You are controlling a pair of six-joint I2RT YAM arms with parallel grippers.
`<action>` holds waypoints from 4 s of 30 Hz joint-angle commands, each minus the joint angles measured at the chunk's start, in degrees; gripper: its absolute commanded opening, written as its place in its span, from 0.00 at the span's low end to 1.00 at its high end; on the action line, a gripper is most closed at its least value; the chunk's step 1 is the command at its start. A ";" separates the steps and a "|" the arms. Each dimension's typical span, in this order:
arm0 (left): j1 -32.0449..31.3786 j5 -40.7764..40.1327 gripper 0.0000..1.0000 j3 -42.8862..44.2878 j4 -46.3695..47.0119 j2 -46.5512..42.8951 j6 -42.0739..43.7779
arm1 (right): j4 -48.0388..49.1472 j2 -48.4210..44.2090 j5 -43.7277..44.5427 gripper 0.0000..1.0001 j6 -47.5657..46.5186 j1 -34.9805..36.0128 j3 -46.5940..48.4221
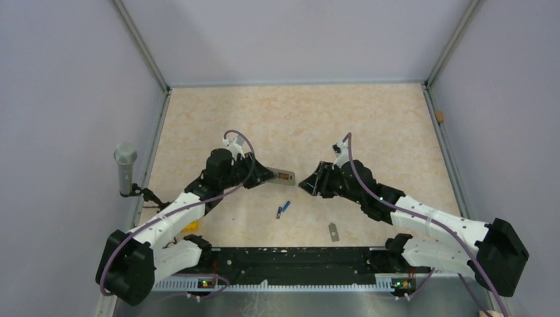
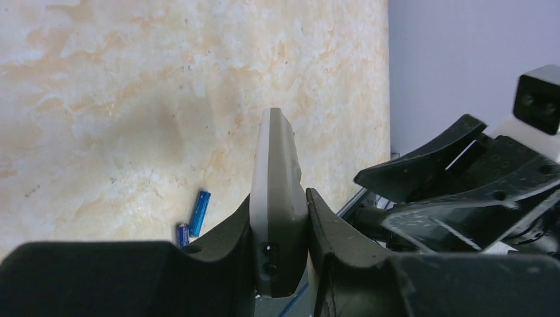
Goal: Load the batteries into the remote control
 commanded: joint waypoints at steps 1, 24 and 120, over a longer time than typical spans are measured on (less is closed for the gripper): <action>-0.14 -1.51 0.00 3.43 1.27 -0.61 2.75 | -7.54 -0.86 2.00 0.50 -4.15 -0.53 3.15; -0.14 1.24 0.00 -3.69 -9.04 -13.00 3.46 | -31.99 9.74 12.15 0.51 -16.26 10.69 18.76; -20.50 -22.22 0.99 -4.65 -33.91 -24.02 -3.53 | -17.31 26.98 10.89 0.49 -14.22 11.27 19.14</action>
